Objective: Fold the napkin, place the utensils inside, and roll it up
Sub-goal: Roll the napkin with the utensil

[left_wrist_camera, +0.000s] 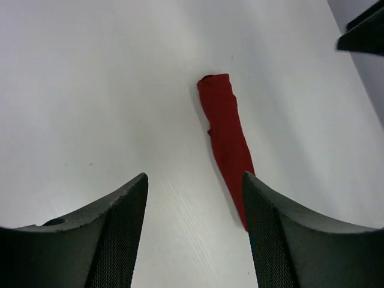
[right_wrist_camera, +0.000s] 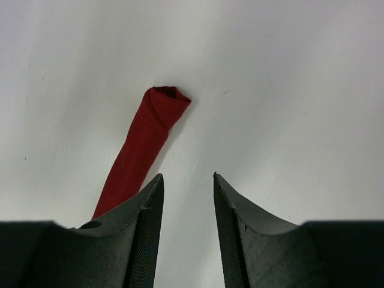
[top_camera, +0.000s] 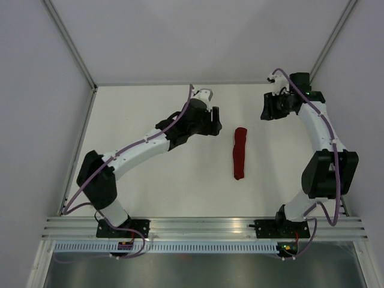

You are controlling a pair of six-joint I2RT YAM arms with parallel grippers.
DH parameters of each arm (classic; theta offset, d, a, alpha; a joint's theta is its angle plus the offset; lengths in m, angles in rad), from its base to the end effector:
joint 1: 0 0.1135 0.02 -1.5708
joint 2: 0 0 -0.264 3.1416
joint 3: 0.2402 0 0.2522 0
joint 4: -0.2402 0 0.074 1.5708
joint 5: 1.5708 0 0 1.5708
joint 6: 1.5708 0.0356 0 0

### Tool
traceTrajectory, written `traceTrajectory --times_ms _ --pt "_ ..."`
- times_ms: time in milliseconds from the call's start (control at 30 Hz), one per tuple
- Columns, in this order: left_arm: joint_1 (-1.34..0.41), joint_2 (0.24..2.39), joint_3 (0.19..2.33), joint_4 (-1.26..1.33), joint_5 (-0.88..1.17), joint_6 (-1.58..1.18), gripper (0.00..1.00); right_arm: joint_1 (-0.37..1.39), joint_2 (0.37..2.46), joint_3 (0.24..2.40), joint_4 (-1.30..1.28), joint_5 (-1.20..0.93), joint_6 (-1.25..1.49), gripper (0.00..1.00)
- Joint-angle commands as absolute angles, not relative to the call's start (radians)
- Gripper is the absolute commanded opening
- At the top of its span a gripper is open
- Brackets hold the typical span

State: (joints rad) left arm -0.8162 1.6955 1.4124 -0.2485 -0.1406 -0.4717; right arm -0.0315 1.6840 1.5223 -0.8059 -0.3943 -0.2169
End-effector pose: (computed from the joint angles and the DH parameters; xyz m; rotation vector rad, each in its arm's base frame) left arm 0.2769 -0.2873 0.3093 0.2842 2.1407 -0.6195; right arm 0.3621 0.0023 0.3076 -0.3815 2.4457 0.3945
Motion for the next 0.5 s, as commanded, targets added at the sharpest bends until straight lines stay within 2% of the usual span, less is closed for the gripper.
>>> traceTrajectory --times_ms 0,233,467 --pt "-0.775 1.496 1.313 -0.261 -0.146 -0.374 0.69 -0.118 1.554 1.531 -0.802 -0.463 -0.227 0.45" --pt "-0.721 1.226 1.143 -0.337 -0.170 -0.316 0.72 -0.218 1.338 1.332 -0.718 -0.440 -0.259 0.49" --pt "-0.700 1.132 1.074 -0.348 -0.147 -0.304 0.73 -0.244 1.235 1.235 -0.657 -0.457 -0.236 0.50"
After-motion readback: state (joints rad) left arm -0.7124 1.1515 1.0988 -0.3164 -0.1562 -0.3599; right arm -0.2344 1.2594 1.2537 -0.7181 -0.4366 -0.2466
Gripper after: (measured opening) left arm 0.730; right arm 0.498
